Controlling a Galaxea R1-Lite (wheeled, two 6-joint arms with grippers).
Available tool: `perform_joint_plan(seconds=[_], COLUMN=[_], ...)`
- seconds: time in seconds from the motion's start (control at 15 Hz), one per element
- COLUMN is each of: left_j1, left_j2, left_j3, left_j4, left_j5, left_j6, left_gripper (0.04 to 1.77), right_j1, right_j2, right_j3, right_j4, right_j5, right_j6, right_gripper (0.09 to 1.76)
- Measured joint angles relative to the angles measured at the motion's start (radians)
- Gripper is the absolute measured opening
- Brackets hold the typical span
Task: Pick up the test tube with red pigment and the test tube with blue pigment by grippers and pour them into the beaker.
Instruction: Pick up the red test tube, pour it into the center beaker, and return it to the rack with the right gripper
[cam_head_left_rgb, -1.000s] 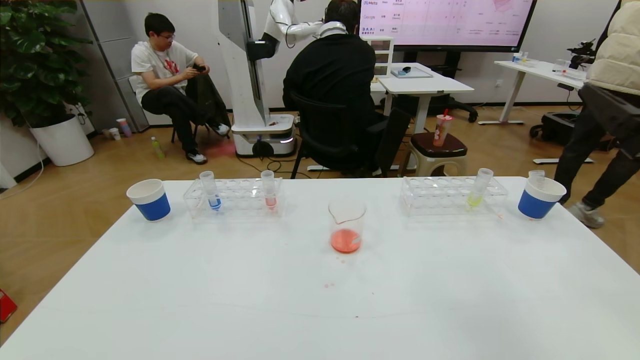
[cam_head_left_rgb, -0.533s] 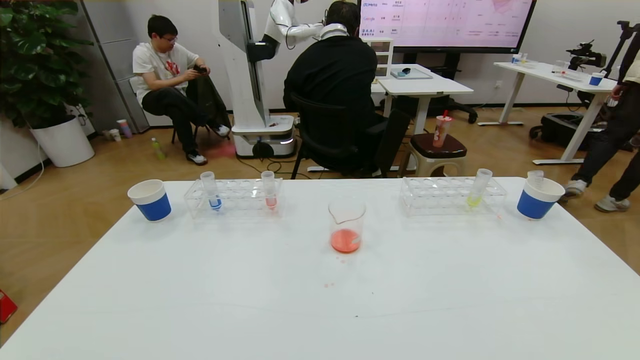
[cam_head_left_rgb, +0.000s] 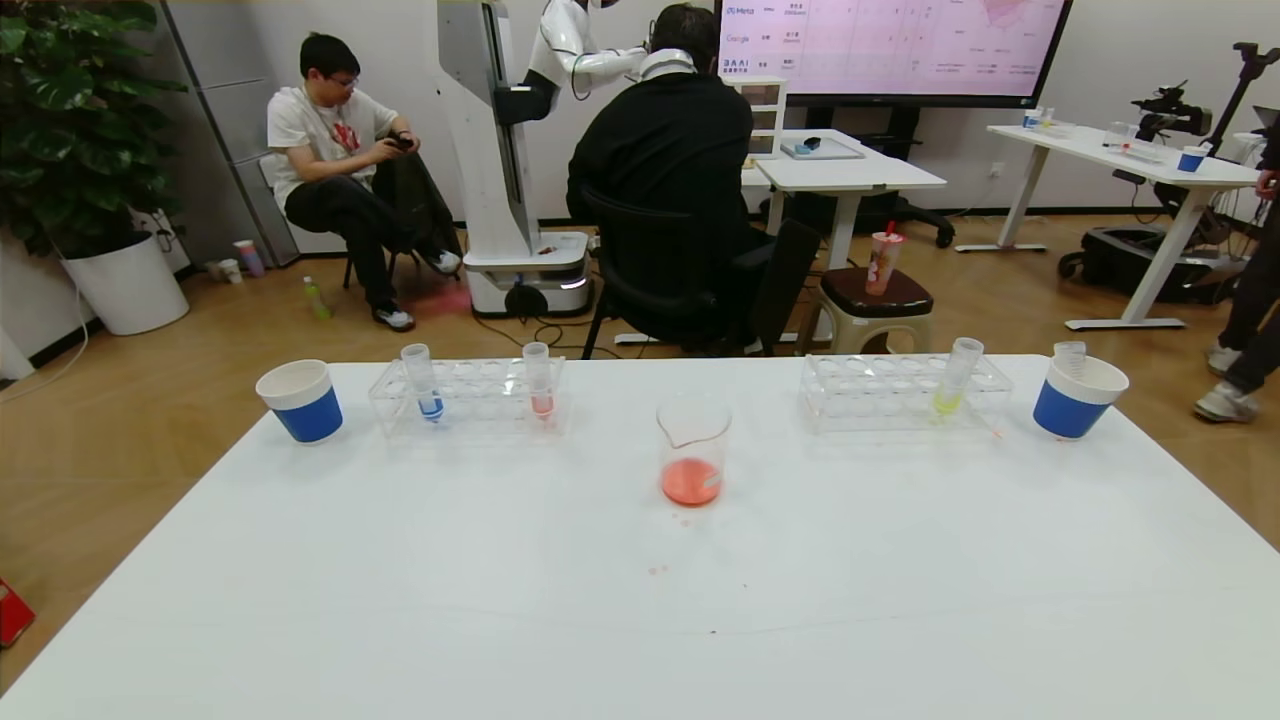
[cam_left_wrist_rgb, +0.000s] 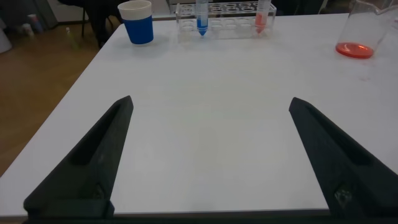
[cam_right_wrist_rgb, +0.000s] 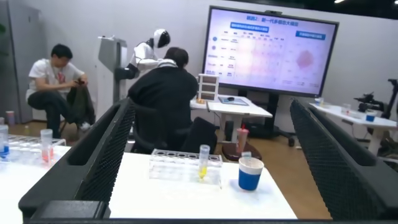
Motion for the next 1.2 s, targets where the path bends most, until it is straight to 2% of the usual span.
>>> perform_joint_plan(seconds=[0.13, 0.27, 0.53, 0.67, 0.8, 1.2], left_j1=[0.000, 0.000, 0.000, 0.000, 0.000, 0.000], left_j2=[0.000, 0.000, 0.000, 0.000, 0.000, 0.000], left_j3=[0.000, 0.000, 0.000, 0.000, 0.000, 0.000], left_j4=[0.000, 0.000, -0.001, 0.000, 0.000, 0.000], left_j5=[0.000, 0.000, 0.000, 0.000, 0.000, 0.000], left_j6=[0.000, 0.000, 0.000, 0.000, 0.000, 0.000], left_gripper=[1.75, 1.75, 1.75, 1.75, 1.75, 1.75], right_j1=[0.000, 0.001, 0.001, 0.001, 0.001, 0.001], right_j2=[-0.046, -0.068, -0.077, -0.078, -0.078, -0.078], right_j3=[0.043, 0.111, 0.334, 0.406, 0.424, 0.429], right_j4=[-0.006, -0.007, -0.001, 0.070, 0.164, 0.166], right_j5=[-0.016, 0.016, 0.029, 0.005, -0.019, -0.036], right_j6=[-0.013, -0.016, -0.019, -0.019, -0.022, 0.021], right_gripper=[1.74, 1.74, 1.74, 1.74, 1.74, 1.74])
